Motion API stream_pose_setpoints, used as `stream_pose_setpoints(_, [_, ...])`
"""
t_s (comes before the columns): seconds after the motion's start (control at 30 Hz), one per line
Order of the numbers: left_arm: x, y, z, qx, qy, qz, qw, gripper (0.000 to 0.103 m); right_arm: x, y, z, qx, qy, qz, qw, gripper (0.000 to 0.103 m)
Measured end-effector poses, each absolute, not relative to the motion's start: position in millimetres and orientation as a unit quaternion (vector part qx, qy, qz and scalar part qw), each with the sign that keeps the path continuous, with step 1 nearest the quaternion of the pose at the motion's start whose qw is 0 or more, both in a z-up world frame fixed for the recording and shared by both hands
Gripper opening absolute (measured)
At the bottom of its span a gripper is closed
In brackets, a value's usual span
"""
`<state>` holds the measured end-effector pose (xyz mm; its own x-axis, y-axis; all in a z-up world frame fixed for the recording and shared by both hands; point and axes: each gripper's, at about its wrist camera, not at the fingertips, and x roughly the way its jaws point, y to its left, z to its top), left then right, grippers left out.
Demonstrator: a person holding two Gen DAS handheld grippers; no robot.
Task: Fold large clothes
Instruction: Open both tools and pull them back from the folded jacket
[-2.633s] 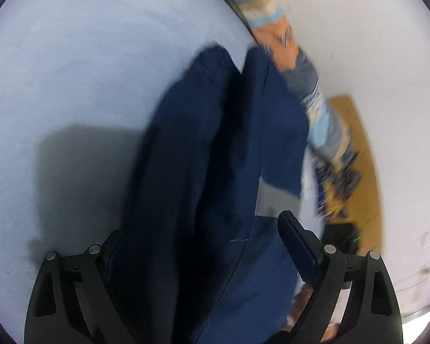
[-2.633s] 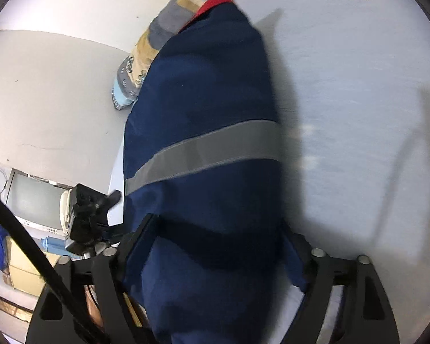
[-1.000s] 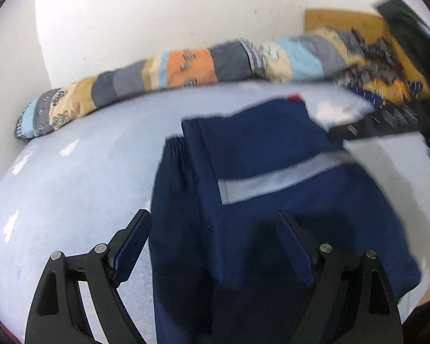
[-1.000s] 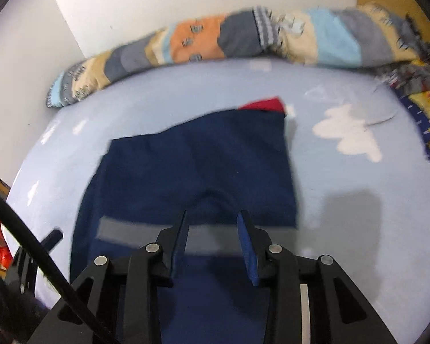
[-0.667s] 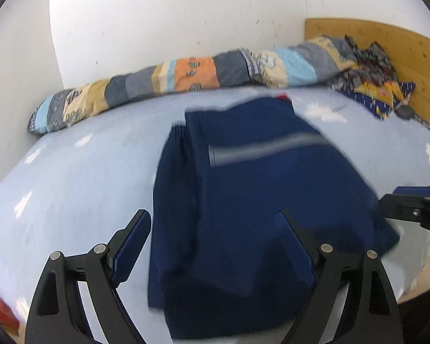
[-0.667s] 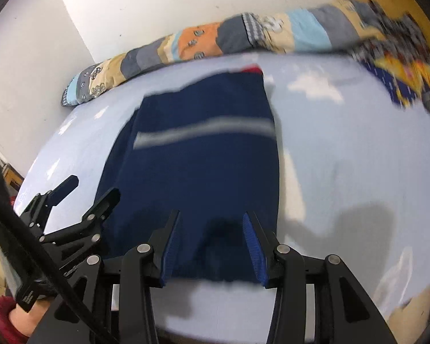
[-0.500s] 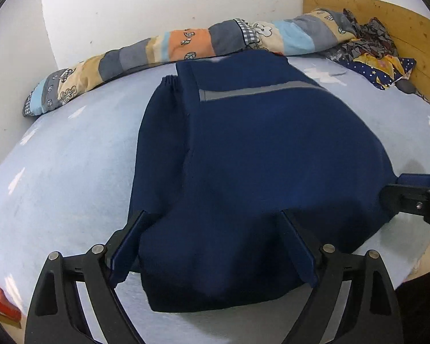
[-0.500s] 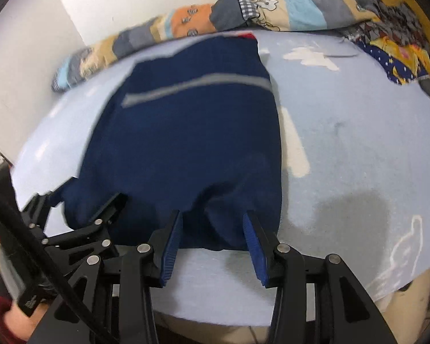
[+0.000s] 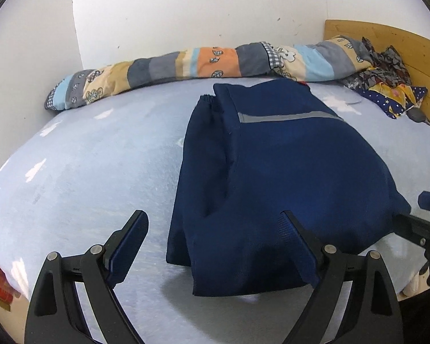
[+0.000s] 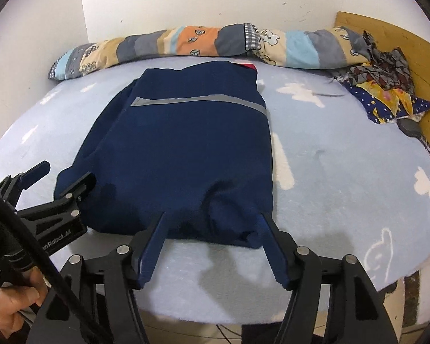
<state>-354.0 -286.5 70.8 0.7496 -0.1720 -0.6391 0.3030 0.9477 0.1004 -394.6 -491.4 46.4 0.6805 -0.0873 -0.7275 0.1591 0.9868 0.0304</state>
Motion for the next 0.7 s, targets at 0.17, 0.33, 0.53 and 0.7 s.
stream_pose_setpoints(0.17, [-366.0,-286.4,76.6,0.100,0.322,-0.128,0.933,0.093,-412.3,-492.2,51.5,0.061,0.376,-0.084,0.921,0.076])
stream_pose_setpoints(0.33, [-375.0,-282.2,81.4,0.093,0.314,-0.124,0.936,0.095,-423.9,-495.1,51.1,0.083,0.374,-0.086,0.920,0.080])
stream_pose_setpoints(0.53, [-380.1,-277.2,87.8,0.086,0.304,-0.111,0.942,0.100,-428.4,-493.8,46.4,0.093,0.385,-0.091,0.914,0.084])
stream_pose_setpoints(0.7, [-381.9,-275.6,88.9,0.082,0.303,-0.110,0.943,0.100,-432.9,-489.0,46.7,0.079,0.381,-0.098,0.916,0.089])
